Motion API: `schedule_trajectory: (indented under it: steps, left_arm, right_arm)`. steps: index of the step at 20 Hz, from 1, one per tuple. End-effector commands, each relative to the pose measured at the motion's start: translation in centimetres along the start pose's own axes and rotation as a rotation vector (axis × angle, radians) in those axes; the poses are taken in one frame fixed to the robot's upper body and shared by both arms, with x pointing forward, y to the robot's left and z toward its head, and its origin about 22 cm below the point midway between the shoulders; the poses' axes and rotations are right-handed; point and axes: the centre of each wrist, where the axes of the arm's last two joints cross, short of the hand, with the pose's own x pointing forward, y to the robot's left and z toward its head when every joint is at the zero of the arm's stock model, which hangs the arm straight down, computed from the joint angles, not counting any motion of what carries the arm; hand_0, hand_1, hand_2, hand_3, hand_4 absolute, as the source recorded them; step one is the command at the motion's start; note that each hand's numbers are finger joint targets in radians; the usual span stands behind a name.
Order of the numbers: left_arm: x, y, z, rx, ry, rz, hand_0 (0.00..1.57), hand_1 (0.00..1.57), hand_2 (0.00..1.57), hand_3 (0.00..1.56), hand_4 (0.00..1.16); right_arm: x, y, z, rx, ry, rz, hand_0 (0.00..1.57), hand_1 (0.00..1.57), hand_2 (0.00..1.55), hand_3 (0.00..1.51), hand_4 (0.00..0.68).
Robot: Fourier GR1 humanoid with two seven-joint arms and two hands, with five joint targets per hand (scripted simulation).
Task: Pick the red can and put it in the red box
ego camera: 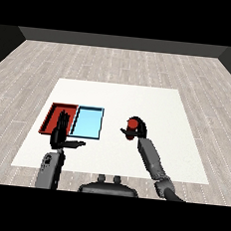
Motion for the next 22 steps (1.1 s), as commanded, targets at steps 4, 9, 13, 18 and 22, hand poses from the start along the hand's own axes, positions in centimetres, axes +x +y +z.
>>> schedule_trajectory:
  steps: [4, 9, 13, 18, 22]
  left_arm:
    - [-1.6, -0.5, 0.9, -0.042, 0.023, 0.010, 0.00, 0.00, 0.00, 0.00, 0.00]
    - [-1.2, -1.7, 0.0, -0.086, 0.042, -0.024, 0.00, 0.00, 0.00, 0.00, 0.00]
    - [-1.6, -5.8, -1.0, -0.177, 0.070, 0.042, 0.00, 0.00, 0.00, 0.00, 0.00]
    - [0.4, -8.9, -3.3, -0.225, 0.109, 0.092, 0.00, 0.00, 0.00, 0.00, 0.00]
    - [-0.5, -11.4, -2.3, -0.248, 0.117, 0.106, 0.00, 0.00, 0.00, 0.00, 0.00]
  right_arm:
    - [1.3, 1.1, 0.3, 0.016, -0.077, -0.004, 1.44, 1.44, 1.44, 1.41, 0.653]
    - [5.3, -1.2, -0.6, 0.014, -0.157, -0.011, 1.45, 1.45, 1.44, 1.41, 0.649]
    - [5.9, 2.2, 1.9, 0.022, -0.170, -0.025, 1.44, 1.44, 1.45, 1.42, 0.651]
    - [7.9, 2.1, -1.1, 0.035, -0.193, -0.060, 1.43, 1.43, 1.44, 1.42, 0.649]
    - [7.1, 3.5, 0.9, 0.041, -0.199, -0.055, 1.42, 1.42, 1.44, 1.42, 0.662]
